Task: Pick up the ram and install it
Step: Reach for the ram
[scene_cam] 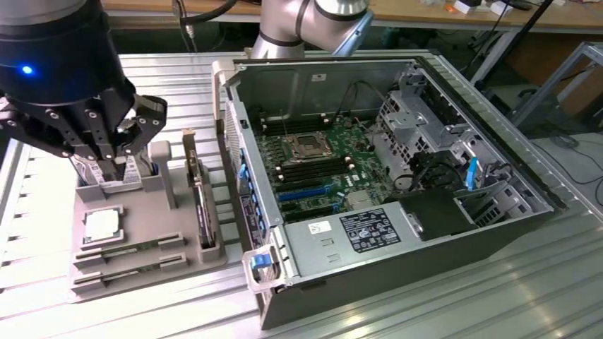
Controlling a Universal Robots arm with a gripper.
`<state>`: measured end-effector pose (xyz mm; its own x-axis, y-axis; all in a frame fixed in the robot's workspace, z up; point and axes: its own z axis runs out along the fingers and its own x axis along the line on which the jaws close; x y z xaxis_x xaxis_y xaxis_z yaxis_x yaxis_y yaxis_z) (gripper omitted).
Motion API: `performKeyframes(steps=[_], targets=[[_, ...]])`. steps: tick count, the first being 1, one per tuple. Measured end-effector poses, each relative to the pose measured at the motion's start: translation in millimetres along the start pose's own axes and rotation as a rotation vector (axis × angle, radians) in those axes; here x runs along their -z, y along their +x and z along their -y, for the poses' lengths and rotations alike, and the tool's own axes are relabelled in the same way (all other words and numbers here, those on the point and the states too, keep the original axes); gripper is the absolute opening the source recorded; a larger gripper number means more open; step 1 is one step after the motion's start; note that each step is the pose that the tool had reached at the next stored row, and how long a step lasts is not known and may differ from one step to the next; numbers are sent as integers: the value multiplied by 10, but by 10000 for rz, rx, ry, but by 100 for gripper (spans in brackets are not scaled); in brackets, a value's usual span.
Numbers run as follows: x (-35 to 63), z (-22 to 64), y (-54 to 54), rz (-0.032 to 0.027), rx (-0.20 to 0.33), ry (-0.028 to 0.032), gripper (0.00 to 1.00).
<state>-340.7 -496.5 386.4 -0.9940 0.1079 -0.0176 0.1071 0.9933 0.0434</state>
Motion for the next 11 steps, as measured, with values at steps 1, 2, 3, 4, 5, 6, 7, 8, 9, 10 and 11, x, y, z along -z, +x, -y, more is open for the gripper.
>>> performKeyframes(steps=[1,2,3,4,5,6,7,8,9,10,11], targets=[[5,128,-14,-19,0,3,11],[7,188,-21,-29,-2,4,11],[8,228,-25,-35,-4,5,11],[8,230,-25,-36,-4,6,11],[8,230,-25,-36,-5,5,11],[8,230,-25,-36,-5,5,11],[7,230,-25,-36,-4,5,11],[-31,232,-24,-54,-5,6,11],[-45,232,-24,-69,-6,10,11],[-46,233,-24,-80,-11,11,11],[-47,233,-25,-121,-79,15,11]])
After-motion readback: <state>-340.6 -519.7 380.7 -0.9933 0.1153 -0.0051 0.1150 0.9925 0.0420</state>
